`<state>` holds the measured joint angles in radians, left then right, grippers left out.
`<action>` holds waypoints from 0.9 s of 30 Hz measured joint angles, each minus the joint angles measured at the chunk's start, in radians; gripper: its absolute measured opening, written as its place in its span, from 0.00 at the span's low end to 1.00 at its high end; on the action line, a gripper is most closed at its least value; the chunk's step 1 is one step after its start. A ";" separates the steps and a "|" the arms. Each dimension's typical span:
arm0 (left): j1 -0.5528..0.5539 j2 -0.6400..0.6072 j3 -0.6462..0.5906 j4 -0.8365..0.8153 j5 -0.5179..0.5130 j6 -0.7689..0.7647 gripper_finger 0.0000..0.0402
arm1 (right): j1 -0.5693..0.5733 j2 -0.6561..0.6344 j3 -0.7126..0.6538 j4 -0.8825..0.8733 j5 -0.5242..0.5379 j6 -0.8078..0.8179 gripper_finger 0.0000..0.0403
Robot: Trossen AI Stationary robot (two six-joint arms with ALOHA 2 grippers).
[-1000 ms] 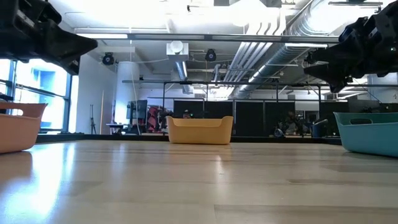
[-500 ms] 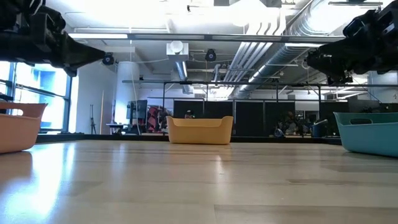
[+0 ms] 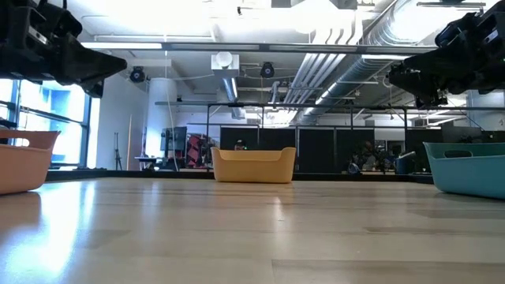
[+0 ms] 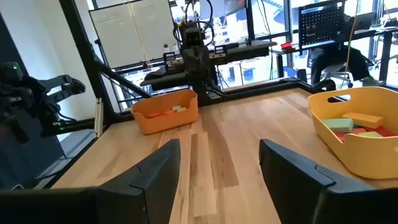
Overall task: Sort blocks by size
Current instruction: Return to Home Position
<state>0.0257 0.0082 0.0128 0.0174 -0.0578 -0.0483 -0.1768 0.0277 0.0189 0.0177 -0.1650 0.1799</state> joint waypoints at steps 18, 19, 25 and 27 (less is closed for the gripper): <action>-0.033 0.000 0.000 0.002 -0.031 0.000 0.00 | 0.094 -0.009 0.000 0.000 0.003 0.002 0.53; -0.033 0.000 0.000 0.002 -0.031 0.000 0.00 | 0.094 -0.009 0.000 0.001 0.003 0.002 0.53; -0.033 0.000 0.000 0.002 -0.031 0.000 0.00 | 0.092 -0.009 -0.001 -0.002 0.045 -0.133 0.53; -0.033 0.000 0.000 0.002 -0.031 0.000 0.00 | 0.092 -0.009 -0.001 -0.002 0.065 -0.180 0.53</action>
<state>-0.0071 0.0078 0.0128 0.0193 -0.0891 -0.0486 -0.0849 0.0185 0.0181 0.0155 -0.1002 -0.0005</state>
